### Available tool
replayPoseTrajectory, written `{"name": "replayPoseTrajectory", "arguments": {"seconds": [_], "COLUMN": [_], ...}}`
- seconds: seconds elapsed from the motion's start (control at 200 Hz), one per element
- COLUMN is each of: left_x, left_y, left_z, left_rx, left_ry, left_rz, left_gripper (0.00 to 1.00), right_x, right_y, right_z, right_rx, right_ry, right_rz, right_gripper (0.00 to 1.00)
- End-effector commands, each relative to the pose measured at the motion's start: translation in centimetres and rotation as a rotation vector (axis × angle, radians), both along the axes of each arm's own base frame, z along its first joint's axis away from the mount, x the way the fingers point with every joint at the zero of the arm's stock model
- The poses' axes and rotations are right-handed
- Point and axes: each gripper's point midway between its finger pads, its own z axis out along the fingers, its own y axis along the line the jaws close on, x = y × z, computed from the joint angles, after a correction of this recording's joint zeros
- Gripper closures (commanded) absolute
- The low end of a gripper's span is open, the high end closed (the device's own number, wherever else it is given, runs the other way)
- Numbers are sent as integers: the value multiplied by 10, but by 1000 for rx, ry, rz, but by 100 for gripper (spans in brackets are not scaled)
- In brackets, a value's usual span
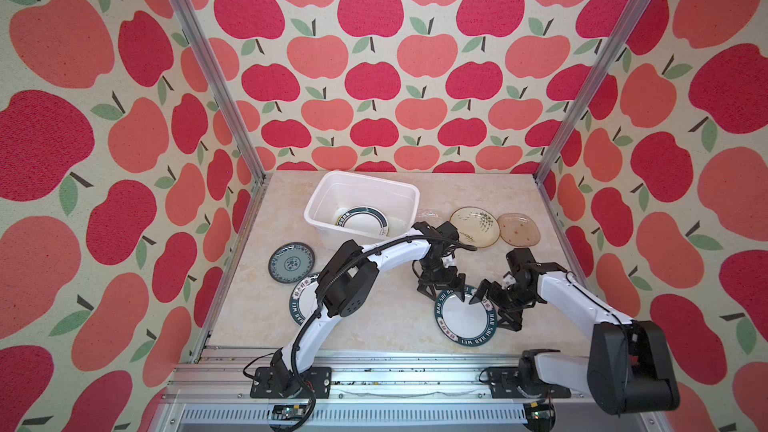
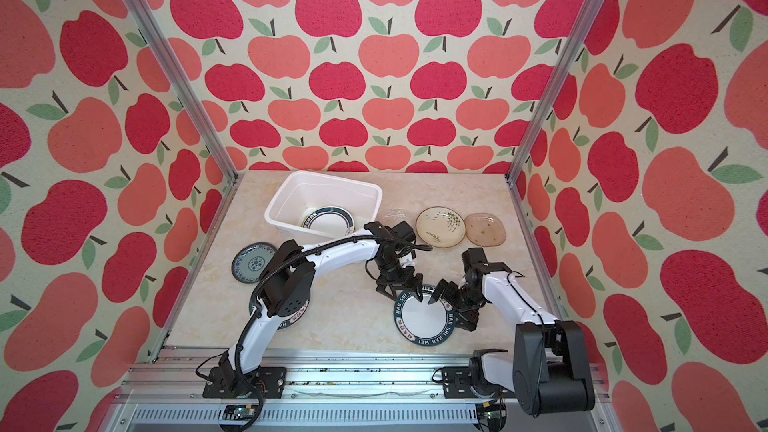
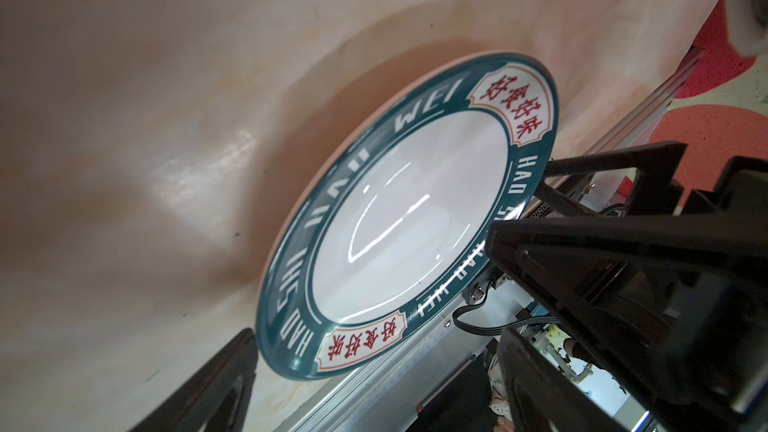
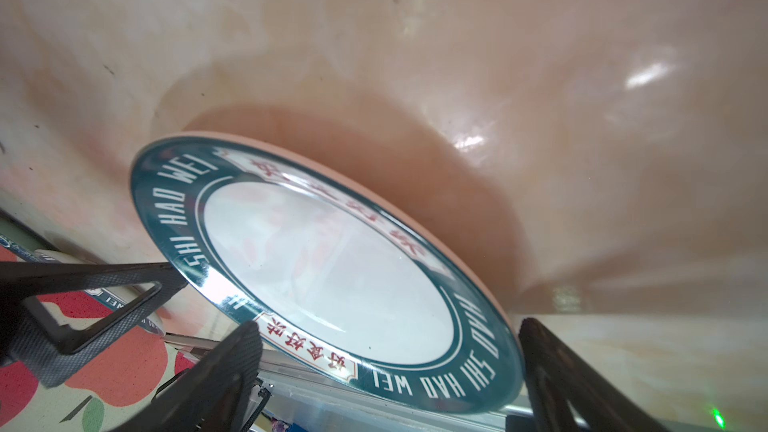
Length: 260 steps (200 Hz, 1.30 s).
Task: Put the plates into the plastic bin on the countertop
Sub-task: 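Grip the green-rimmed plate rim with both grippers and tilt it up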
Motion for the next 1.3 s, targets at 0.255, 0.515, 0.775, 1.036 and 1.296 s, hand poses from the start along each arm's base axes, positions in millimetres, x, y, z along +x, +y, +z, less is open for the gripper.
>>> {"name": "replayPoseTrajectory", "arguments": {"seconds": [0.255,0.515,0.775,1.036,1.296], "left_x": [-1,-1,-1,1,1], "left_y": [-6,-6,-6,-6,-6], "left_z": [1,-1,-2,0,0], "left_rx": [-29,-29,-33,-41,-44], "left_ry": [37,53,62,60,58], "left_rz": [0,7,12,13,14], "left_gripper": [25,27,27,26,26], "right_x": [2,13,24,32,34], "right_y": [14,24,29,32,34], "right_z": [-4,8,24,39,46], "right_rx": [98,171,212,233,250], "right_ry": [5,-76,-183,-253,-279], "right_rz": [-29,-12,-6,-1,1], "right_gripper": [7,14,22,31,46]}}
